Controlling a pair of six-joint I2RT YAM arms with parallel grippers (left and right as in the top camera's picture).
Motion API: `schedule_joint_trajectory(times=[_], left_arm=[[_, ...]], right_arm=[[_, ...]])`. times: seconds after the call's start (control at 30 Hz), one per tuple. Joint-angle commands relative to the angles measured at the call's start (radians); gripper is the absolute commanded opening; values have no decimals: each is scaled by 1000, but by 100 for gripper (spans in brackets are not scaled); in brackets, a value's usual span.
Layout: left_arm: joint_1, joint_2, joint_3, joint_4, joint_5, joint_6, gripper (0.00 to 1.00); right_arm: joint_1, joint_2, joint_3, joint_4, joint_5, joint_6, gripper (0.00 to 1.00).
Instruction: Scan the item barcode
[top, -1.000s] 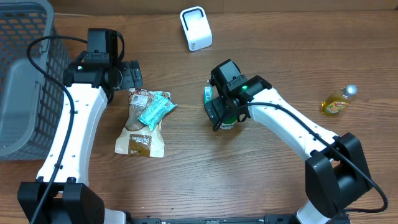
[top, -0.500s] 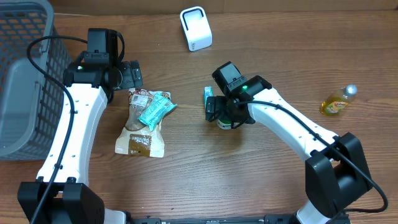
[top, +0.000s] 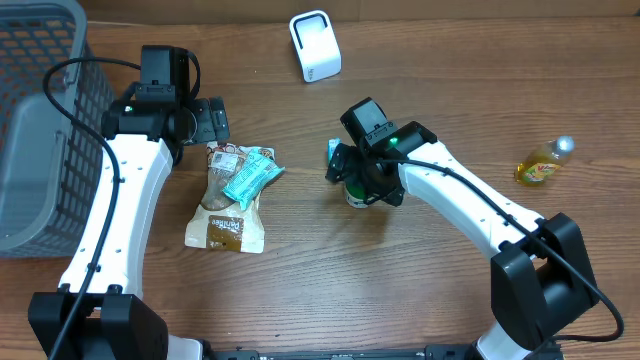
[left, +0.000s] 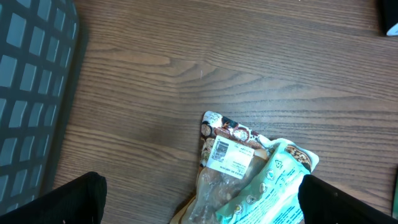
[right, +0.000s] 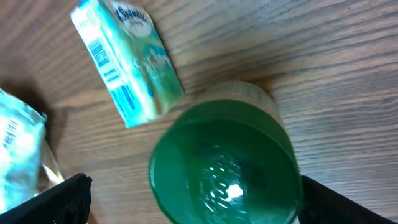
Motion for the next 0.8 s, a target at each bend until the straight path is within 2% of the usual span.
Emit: schedule_joint_trajectory(times=[0.0,0.2,0.77], left_arm=[[5,-8,7,2,-14,12,99],[5,-8,7,2,-13,12,100],[5,-8,7,2,-14,12,99]], right_arm=[[3,2,-3,22,26,67,100],[3,2,-3,61,123,67,100],[3,2,-95,104,124,70,100]])
